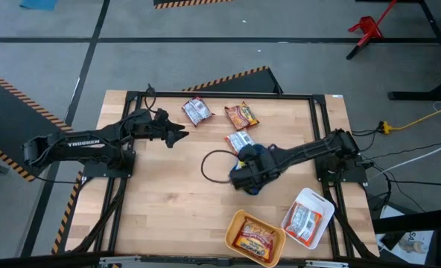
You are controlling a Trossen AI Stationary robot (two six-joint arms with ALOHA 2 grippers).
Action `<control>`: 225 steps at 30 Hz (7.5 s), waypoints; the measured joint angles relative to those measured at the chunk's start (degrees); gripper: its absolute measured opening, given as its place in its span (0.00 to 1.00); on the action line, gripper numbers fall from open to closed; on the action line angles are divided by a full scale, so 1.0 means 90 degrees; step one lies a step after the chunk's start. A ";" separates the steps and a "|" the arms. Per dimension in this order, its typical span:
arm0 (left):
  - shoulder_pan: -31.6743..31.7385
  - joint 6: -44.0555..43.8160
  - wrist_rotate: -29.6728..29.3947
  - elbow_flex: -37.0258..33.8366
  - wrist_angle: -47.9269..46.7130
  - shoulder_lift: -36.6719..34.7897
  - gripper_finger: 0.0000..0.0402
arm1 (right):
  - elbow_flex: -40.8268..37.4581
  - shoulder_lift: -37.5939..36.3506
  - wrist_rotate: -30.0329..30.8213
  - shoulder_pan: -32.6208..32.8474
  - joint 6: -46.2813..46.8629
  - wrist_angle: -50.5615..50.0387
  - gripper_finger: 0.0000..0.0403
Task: Sort Maruchan noodles
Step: Put the blue noodle pack into the green bin, then put the orange noodle pack into the white bin
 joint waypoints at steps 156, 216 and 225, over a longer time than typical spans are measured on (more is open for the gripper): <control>0.1339 0.0232 0.0257 -0.0002 -0.0829 0.0014 0.66 | 0.0624 0.0292 -0.1284 -0.3672 -0.5444 0.1792 0.00; 0.1337 0.0188 0.0063 -0.0002 -0.0809 0.0013 0.66 | -0.3568 -0.1160 -0.3300 0.2748 0.6010 0.0226 0.00; 0.1339 0.0222 0.0048 -0.0002 -0.0809 0.0015 0.66 | -0.3881 -0.1162 -0.3181 0.2748 0.5987 0.0500 0.06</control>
